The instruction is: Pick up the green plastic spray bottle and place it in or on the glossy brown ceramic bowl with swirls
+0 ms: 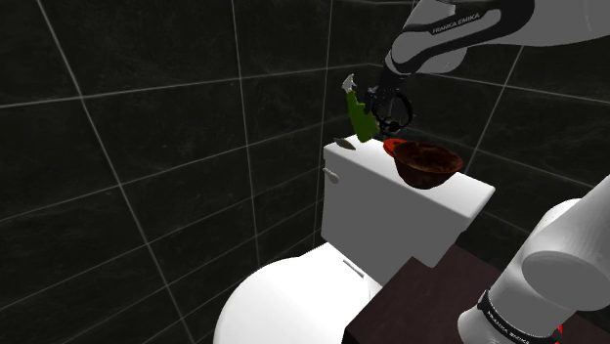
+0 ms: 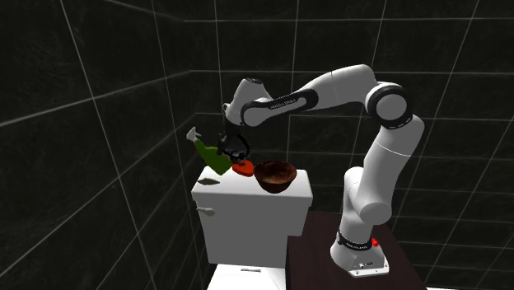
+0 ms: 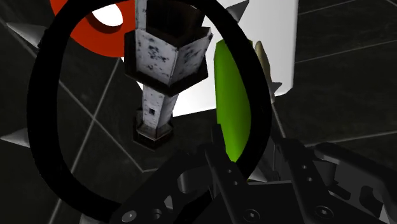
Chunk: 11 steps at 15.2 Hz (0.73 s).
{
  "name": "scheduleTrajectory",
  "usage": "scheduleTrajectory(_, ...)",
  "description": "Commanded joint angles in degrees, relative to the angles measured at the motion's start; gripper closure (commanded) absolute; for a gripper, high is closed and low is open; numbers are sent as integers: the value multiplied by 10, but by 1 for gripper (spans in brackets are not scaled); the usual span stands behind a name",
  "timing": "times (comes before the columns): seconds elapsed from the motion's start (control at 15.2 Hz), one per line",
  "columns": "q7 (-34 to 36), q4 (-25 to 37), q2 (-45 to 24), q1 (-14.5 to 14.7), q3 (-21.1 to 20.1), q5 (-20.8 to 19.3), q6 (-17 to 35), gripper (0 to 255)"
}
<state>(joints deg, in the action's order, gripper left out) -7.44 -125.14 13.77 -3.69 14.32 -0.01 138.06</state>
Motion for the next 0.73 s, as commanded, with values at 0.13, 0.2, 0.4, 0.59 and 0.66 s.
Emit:
scheduleTrajectory(0.13,4,27,7,0,-2,-3,-32,255)
scheduleTrajectory(0.2,4,33,8,0,-3,-3,-40,255)
scheduleTrajectory(0.4,6,54,10,0,-4,-4,-63,255)
scheduleTrajectory(0.59,7,76,11,0,-5,-5,-86,255)
scheduleTrajectory(0.66,7,84,11,0,-5,-5,-94,255)
